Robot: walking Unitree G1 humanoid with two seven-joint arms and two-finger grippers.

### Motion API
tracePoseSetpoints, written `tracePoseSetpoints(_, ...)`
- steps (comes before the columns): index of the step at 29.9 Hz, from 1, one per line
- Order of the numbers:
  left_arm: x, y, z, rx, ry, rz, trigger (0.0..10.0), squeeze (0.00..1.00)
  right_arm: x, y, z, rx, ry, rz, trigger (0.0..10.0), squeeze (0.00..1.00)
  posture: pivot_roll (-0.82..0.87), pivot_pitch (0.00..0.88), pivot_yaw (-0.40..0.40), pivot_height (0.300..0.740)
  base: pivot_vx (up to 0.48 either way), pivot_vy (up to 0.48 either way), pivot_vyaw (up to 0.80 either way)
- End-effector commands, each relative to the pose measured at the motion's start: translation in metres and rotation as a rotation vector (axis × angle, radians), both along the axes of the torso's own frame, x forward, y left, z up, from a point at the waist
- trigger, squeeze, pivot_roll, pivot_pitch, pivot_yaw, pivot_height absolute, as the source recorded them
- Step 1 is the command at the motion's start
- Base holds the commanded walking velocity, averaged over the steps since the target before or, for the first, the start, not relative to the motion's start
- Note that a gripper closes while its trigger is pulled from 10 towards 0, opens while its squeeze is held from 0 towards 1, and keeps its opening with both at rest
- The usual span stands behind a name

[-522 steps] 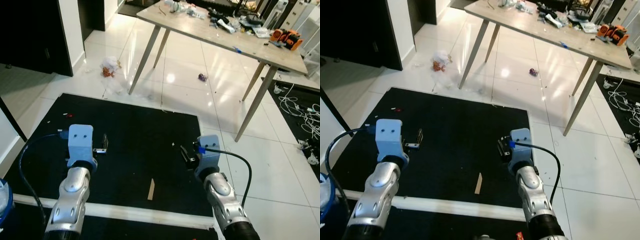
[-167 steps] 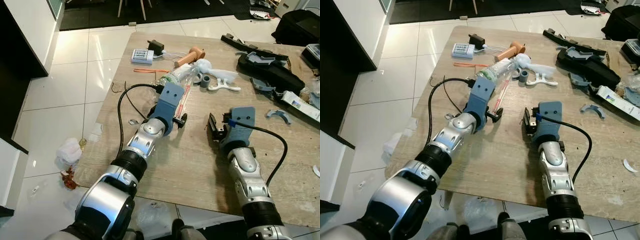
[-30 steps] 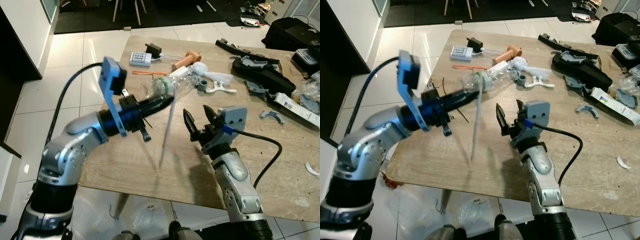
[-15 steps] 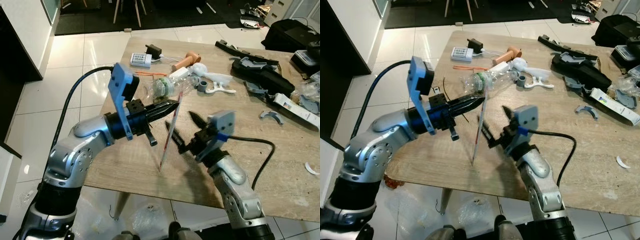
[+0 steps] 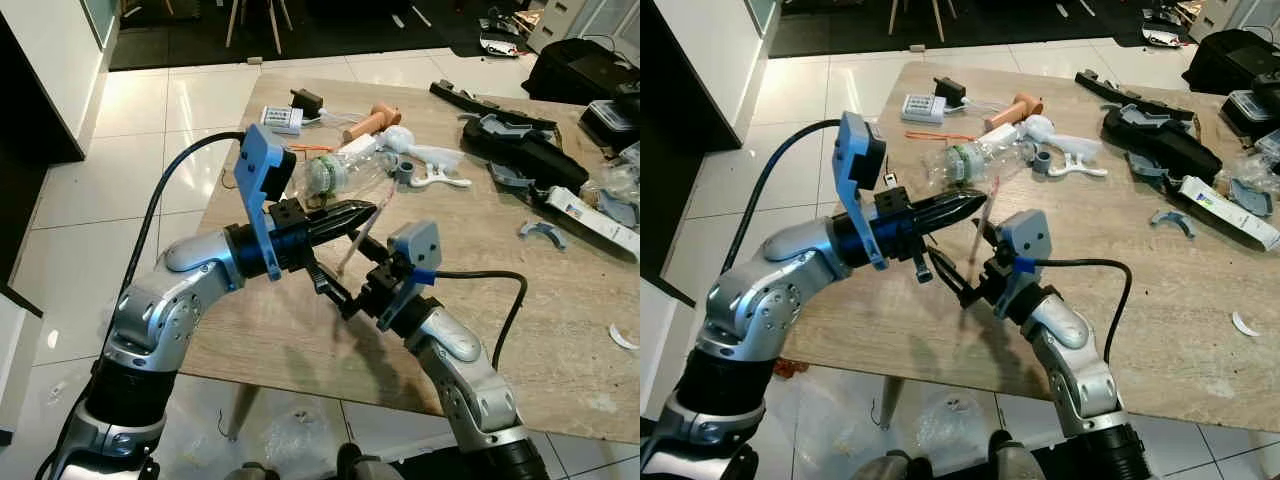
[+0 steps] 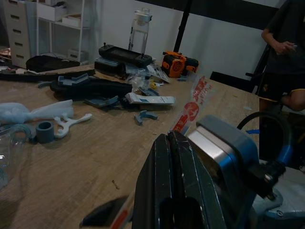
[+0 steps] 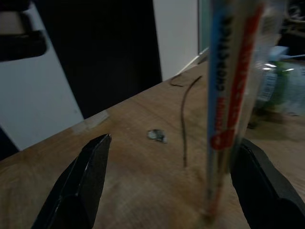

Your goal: Picking trash to rubbish bin

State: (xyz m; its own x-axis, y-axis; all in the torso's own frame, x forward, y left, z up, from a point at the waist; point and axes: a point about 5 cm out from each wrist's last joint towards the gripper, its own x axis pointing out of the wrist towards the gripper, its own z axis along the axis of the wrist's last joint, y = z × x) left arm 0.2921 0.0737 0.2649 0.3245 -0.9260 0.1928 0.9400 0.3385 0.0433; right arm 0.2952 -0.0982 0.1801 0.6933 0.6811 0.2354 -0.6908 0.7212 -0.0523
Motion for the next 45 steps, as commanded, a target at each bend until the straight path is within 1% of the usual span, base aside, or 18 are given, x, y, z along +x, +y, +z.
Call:
tracePoseSetpoints(1, -0.007, -0.007, 0.004, -0.010, -0.017, -0.050, 10.0, 0.00, 0.001, 0.002, -0.005, 0.001, 0.026, 0.014, 10.0, 0.00, 0.00, 0.191, 0.001, 0.740, 0.000, 0.000, 0.00)
tracePoseSetpoints(7, -0.010, -0.010, 0.005, -0.013, -0.016, -0.077, 10.0, 0.00, 0.007, 0.001, -0.007, 0.003, 0.030, 0.010, 10.0, 0.00, 0.00, 0.191, 0.002, 0.740, 0.000, 0.000, 0.00)
tracePoseSetpoints(8, -0.013, -0.012, 0.005, -0.013, -0.013, -0.092, 10.0, 0.00, 0.011, 0.000, -0.006, -0.004, 0.017, 0.003, 10.0, 0.00, 0.00, 0.192, 0.002, 0.740, 0.000, 0.000, 0.00)
tracePoseSetpoints(11, -0.014, -0.013, 0.004, -0.007, -0.014, -0.101, 10.0, 0.00, 0.014, 0.000, -0.002, -0.005, 0.005, 0.002, 10.0, 0.00, 0.00, 0.192, 0.001, 0.740, 0.000, 0.000, 0.00)
tracePoseSetpoints(17, -0.013, -0.012, 0.003, 0.000, -0.015, -0.100, 10.0, 0.00, 0.016, 0.003, 0.003, -0.003, -0.007, 0.021, 10.0, 0.00, 0.00, 0.194, 0.000, 0.740, 0.000, 0.000, 0.00)
tracePoseSetpoints(18, -0.013, -0.011, 0.003, 0.000, -0.014, -0.098, 10.0, 0.00, 0.016, 0.004, 0.003, -0.002, -0.009, 0.026, 3.3, 0.00, 0.00, 0.194, 0.000, 0.740, 0.000, 0.000, 0.00)
tracePoseSetpoints(19, -0.013, -0.011, 0.003, 0.000, -0.014, -0.098, 10.0, 0.00, 0.016, 0.004, 0.003, -0.002, -0.009, 0.026, 3.3, 0.00, 0.00, 0.194, 0.000, 0.740, 0.000, 0.000, 0.00)
tracePoseSetpoints(20, -0.013, -0.011, 0.003, 0.002, -0.013, -0.096, 10.0, 0.00, 0.016, 0.004, 0.003, 0.001, -0.012, 0.025, 1.3, 0.00, 0.00, 0.194, 0.000, 0.740, 0.000, 0.000, 0.00)
tracePoseSetpoints(21, -0.012, -0.010, 0.002, 0.003, -0.012, -0.093, 10.0, 0.00, 0.016, 0.005, 0.003, 0.003, -0.013, 0.026, 0.0, 0.00, 0.00, 0.193, 0.000, 0.740, 0.000, 0.000, 0.00)
tracePoseSetpoints(22, -0.012, -0.009, 0.002, 0.005, -0.013, -0.087, 10.0, 0.00, 0.014, 0.006, 0.002, 0.004, -0.014, 0.026, 0.0, 0.00, 0.00, 0.193, 0.000, 0.740, 0.000, 0.000, 0.00)
tracePoseSetpoints(23, -0.011, -0.008, 0.002, 0.006, -0.014, -0.080, 10.0, 0.00, 0.013, 0.006, 0.001, 0.004, -0.014, 0.028, 1.4, 0.00, 0.00, 0.193, 0.000, 0.740, 0.000, 0.000, 0.00)
tracePoseSetpoints(26, -0.011, -0.008, 0.002, 0.006, -0.014, -0.080, 10.0, 0.00, 0.013, 0.006, 0.001, 0.004, -0.014, 0.028, 1.4, 0.00, 0.00, 0.193, 0.000, 0.740, 0.000, 0.000, 0.00)
tracePoseSetpoints(27, -0.010, -0.007, 0.002, 0.007, -0.016, -0.072, 10.0, 0.00, 0.012, 0.008, 0.001, 0.000, -0.014, 0.029, 8.9, 0.00, 0.00, 0.194, -0.001, 0.740, 0.000, 0.000, 0.00)
tracePoseSetpoints(28, -0.009, -0.007, 0.003, 0.007, -0.017, -0.066, 10.0, 0.00, 0.010, 0.009, 0.000, -0.001, -0.014, 0.029, 10.0, 0.00, 0.00, 0.196, -0.001, 0.740, 0.000, 0.000, 0.00)
tracePoseSetpoints(32, -0.007, -0.006, 0.003, 0.007, -0.019, -0.061, 10.0, 0.00, 0.008, 0.010, -0.001, 0.015, -0.002, 0.035, 10.0, 0.00, 0.00, 0.195, -0.001, 0.740, 0.000, 0.000, 0.00)
tracePoseSetpoints(33, -0.007, -0.006, 0.004, 0.007, -0.020, -0.061, 10.0, 0.00, 0.008, 0.009, -0.001, 0.022, -0.001, 0.031, 0.0, 0.00, 0.00, 0.195, -0.001, 0.740, 0.000, 0.000, 0.00)
tracePoseSetpoints(40, -0.007, -0.007, 0.005, 0.004, -0.027, -0.056, 10.0, 0.00, 0.013, 0.001, -0.001, 0.057, 0.003, -0.032, 0.0, 0.00, 0.00, 0.195, -0.001, 0.740, 0.000, 0.000, 0.00)
tracePoseSetpoints(45, -0.006, -0.006, 0.006, 0.003, -0.031, -0.053, 10.0, 0.00, 0.015, -0.004, 0.000, 0.063, 0.003, -0.067, 0.0, 0.00, 0.00, 0.198, -0.002, 0.740, 0.000, 0.000, 0.00)
